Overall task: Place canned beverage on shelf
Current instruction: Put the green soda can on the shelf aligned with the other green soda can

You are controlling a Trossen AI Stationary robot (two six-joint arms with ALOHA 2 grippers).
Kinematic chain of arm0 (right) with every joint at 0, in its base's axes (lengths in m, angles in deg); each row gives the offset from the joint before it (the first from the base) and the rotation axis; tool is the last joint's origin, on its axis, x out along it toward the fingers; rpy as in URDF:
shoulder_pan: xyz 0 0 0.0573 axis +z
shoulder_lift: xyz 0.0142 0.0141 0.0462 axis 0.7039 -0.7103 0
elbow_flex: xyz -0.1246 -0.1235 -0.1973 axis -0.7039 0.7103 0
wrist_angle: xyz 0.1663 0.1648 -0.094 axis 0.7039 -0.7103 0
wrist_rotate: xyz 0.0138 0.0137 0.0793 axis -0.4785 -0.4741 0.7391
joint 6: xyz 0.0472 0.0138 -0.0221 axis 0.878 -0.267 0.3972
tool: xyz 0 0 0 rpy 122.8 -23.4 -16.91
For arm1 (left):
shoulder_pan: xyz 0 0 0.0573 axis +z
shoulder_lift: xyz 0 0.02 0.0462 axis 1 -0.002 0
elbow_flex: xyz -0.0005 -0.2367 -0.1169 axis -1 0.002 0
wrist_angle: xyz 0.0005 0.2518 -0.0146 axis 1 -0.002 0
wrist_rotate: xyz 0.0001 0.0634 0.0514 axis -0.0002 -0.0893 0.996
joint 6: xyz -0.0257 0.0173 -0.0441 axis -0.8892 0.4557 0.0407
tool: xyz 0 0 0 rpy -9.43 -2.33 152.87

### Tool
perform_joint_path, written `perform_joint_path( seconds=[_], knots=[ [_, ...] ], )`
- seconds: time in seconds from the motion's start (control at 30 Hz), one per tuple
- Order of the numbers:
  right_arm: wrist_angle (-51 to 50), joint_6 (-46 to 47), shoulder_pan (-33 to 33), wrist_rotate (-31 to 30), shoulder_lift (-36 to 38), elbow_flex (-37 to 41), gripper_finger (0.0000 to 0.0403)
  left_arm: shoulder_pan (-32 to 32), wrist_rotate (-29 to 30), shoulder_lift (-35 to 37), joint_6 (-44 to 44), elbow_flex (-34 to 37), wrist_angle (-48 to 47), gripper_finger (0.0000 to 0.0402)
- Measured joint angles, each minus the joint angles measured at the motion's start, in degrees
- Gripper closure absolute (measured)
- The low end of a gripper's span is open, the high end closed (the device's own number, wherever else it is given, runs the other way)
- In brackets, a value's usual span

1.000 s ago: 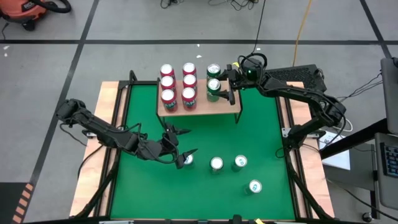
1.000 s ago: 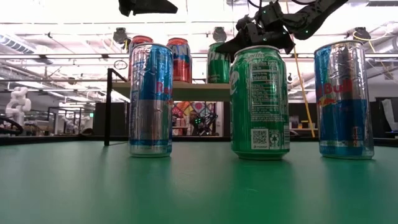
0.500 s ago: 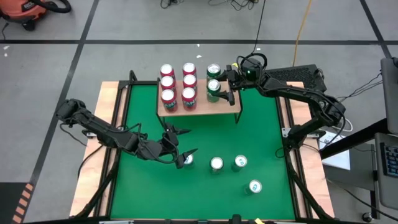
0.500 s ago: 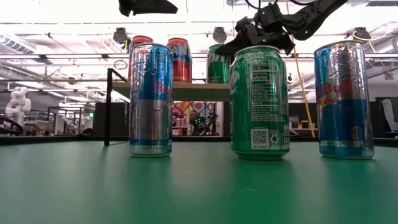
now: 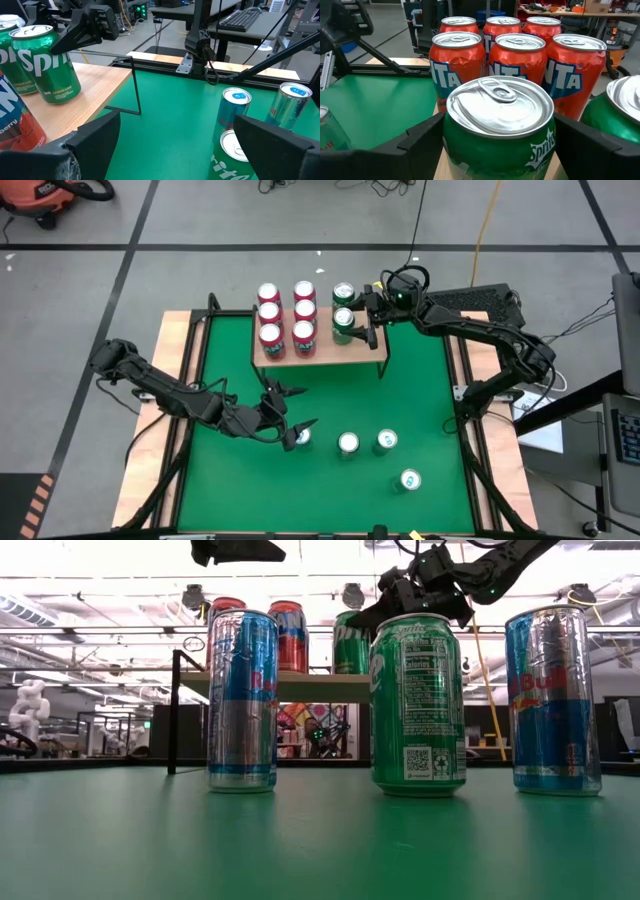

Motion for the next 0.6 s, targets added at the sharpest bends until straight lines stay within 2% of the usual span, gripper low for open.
perform_joint_path(
  seconds=[0.6],
  knots=[
    [0.3, 0.9, 0.0, -1.2, 0.0, -0.1, 0.0068, 0.0, 0.0, 0.0, -0.1, 0.0, 0.0, 0.0015]
  ],
)
